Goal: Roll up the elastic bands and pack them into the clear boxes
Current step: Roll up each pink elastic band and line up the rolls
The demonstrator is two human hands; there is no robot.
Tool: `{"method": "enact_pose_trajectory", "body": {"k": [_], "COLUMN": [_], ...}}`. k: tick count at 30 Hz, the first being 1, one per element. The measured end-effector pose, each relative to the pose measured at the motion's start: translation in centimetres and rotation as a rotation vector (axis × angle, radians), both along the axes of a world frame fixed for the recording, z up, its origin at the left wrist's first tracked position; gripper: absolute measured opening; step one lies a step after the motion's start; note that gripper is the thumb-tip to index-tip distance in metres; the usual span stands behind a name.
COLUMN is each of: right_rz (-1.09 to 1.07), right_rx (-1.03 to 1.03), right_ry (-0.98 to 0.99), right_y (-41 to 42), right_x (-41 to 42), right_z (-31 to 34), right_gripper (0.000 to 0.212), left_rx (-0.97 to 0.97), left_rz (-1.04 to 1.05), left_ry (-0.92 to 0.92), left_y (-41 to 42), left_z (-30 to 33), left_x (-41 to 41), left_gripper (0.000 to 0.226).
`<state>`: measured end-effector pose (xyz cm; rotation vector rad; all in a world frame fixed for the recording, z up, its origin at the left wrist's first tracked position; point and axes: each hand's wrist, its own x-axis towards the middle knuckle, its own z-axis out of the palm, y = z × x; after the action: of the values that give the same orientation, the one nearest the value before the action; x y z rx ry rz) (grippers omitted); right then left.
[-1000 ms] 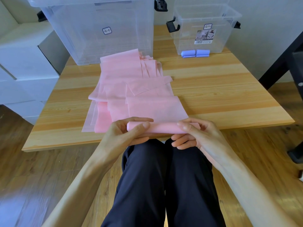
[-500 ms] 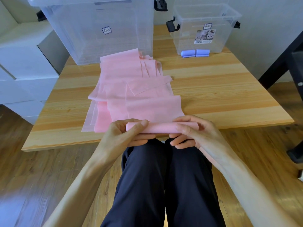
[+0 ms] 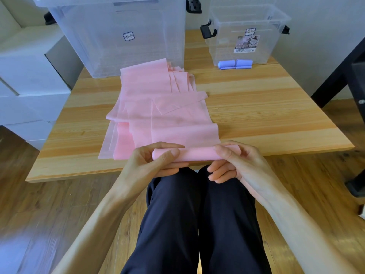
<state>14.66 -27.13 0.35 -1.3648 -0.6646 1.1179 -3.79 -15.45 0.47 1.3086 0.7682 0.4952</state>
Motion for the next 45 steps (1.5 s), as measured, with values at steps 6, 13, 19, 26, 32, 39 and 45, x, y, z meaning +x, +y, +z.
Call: {"method": "enact_pose_trajectory", "body": {"k": [6,13,19,26,32,39,45], "right_rz": [0.035,0.044,0.006,-0.011,0.011,0.060,0.014], "right_rx": [0.003,0.001,0.001,0.004,0.014,0.024,0.027], "right_ry": [-0.020,-0.027,0.005,-0.006,-0.011,-0.028,-0.013], "right_y": [-0.4,-0.6,-1.0,-1.4,-1.7,-2.1,-2.1], "right_x": [-0.1,-0.4,-0.7,-1.0,-0.9,-0.6,-0.5], "right_z": [-0.1,-0.1,0.1,0.1,-0.1,-0.2,-0.3], "right_gripper": [0.033,0.036,0.039,0.036,0.030,0.036,0.032], "left_rx": [0.037,0.025,0.043,0.016,0.023,0.026,-0.009], "left_rz": [0.033,0.013,-0.013,0.002,0.029,0.037,0.004], "left_ry": [0.012,0.035,0.052,0.006,0.009,0.032,-0.003], "left_y": [0.0,-0.4,-1.0,-1.4,-1.6,-1.8,-1.9], "left_z": [0.0,0.2,0.4,0.2,0.0,0.1,-0.2], "left_x": [-0.2,-0.4,-0.7,-0.8,-0.8,-0.4,-0.3], "left_gripper": [0.035,0.035,0.033,0.034,0.034,0.036,0.036]}}
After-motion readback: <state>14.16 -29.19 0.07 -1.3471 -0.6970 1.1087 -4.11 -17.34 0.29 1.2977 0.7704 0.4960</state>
